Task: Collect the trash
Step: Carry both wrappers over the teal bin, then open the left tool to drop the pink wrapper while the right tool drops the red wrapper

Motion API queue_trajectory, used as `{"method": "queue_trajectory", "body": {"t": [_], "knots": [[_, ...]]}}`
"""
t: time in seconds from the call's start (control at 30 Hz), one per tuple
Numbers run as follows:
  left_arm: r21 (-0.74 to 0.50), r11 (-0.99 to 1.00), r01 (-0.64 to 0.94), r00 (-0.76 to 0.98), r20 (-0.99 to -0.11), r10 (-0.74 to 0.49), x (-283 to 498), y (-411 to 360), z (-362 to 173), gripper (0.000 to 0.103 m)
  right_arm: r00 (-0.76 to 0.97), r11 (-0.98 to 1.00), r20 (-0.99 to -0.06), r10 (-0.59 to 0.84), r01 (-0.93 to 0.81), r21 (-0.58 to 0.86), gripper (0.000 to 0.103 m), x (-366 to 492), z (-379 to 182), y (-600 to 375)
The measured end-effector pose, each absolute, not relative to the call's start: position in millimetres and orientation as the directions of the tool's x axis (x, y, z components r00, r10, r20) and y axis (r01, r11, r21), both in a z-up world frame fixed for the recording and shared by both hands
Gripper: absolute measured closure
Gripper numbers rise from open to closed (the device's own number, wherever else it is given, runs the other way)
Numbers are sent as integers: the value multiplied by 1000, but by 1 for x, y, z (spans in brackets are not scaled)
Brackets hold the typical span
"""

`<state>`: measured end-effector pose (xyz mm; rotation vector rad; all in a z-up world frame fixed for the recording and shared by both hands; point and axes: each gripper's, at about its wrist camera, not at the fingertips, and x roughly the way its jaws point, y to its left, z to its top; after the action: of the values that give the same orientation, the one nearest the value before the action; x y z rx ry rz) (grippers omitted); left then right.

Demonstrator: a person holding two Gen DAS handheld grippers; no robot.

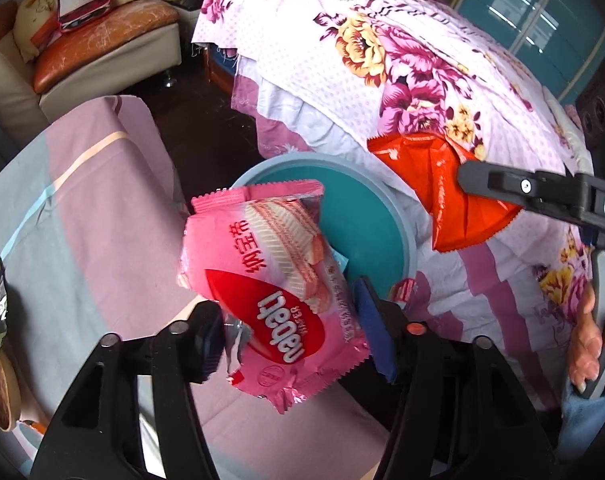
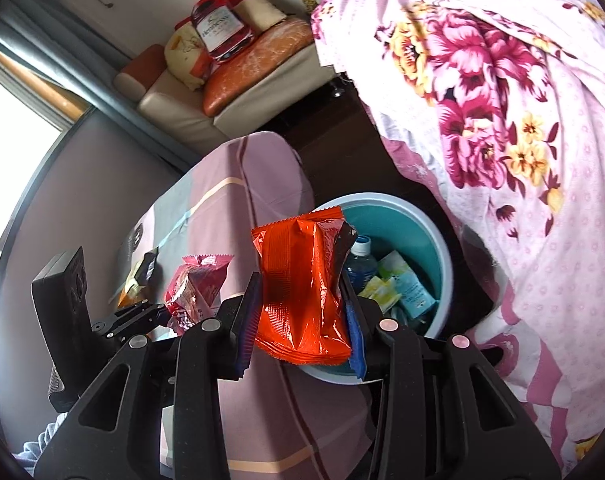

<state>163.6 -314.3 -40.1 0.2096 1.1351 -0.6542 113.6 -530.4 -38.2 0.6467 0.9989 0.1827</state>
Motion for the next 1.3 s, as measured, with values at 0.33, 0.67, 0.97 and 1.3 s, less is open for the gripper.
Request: {"method": "queue_trajectory", "body": {"t": [0.33, 0.67, 0.97, 1.3], "knots": [[-156, 818, 554, 277, -892, -357, 169, -313, -47, 15, 528, 803, -742, 413, 174, 570, 66, 117, -49, -537], [-195, 826, 528, 242, -898, -367, 165, -298, -56, 14, 508, 815, -765, 395, 189, 547, 65, 121, -55, -531], [-215, 844, 491, 241, -898, -369, 166, -278, -58, 13, 501, 840, -791, 352, 204, 503, 37, 125, -56, -523], [-233, 857, 460, 248, -893, -376, 161, -257, -56, 13, 478, 840, -811, 336, 237, 488, 27, 122, -56, -521]]}}
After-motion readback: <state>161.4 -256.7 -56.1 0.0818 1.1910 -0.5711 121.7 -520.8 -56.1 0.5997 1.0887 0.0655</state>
